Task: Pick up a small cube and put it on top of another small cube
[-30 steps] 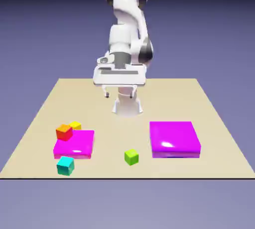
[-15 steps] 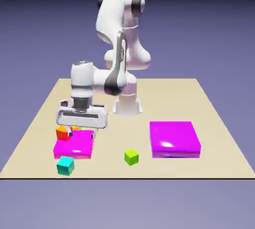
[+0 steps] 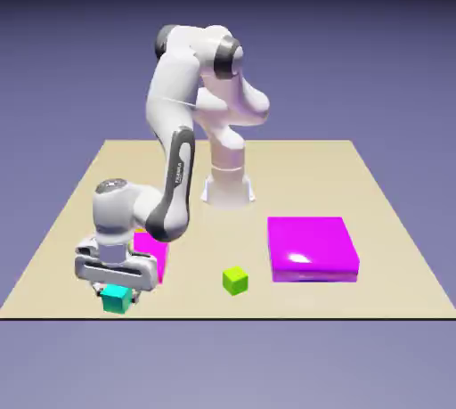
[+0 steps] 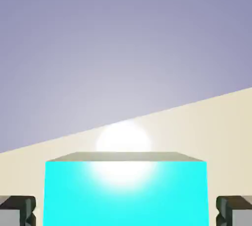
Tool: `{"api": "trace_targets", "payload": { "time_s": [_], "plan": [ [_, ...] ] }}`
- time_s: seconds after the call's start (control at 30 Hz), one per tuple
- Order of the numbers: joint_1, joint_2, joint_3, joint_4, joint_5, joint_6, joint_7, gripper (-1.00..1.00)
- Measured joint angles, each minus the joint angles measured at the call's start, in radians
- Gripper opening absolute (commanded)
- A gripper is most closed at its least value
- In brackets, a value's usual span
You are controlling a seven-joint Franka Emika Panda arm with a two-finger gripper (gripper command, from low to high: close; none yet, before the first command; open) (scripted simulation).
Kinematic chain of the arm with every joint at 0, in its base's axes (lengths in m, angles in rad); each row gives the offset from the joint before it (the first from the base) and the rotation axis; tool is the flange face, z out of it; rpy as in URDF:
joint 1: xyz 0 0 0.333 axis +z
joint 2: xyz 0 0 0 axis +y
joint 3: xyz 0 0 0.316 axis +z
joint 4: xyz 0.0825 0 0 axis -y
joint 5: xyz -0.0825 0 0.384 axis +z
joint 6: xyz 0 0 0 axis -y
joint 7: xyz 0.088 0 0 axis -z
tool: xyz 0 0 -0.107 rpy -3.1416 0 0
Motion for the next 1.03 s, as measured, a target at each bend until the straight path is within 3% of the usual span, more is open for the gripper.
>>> {"api": "trace_targets", "payload": {
  "time_s": [0.13,0.67,0.9,0.93,1.03],
  "plan": [
    [0.077,-0.145,-0.097,-0.062,-0.078,-0.088,0.064,-1.00],
    [-0.320,-0.725,0.017,-0.460,-0.578,-0.214,0.687,-1.00],
    [-0.340,-0.545,0.048,-0.462,-0.500,-0.035,0.632,-1.00],
    [-0.343,-0.517,0.052,-0.462,-0.488,-0.007,0.623,1.00],
    [-0.339,-0.553,0.046,-0.462,-0.503,-0.042,0.634,1.00]
  ]
}}
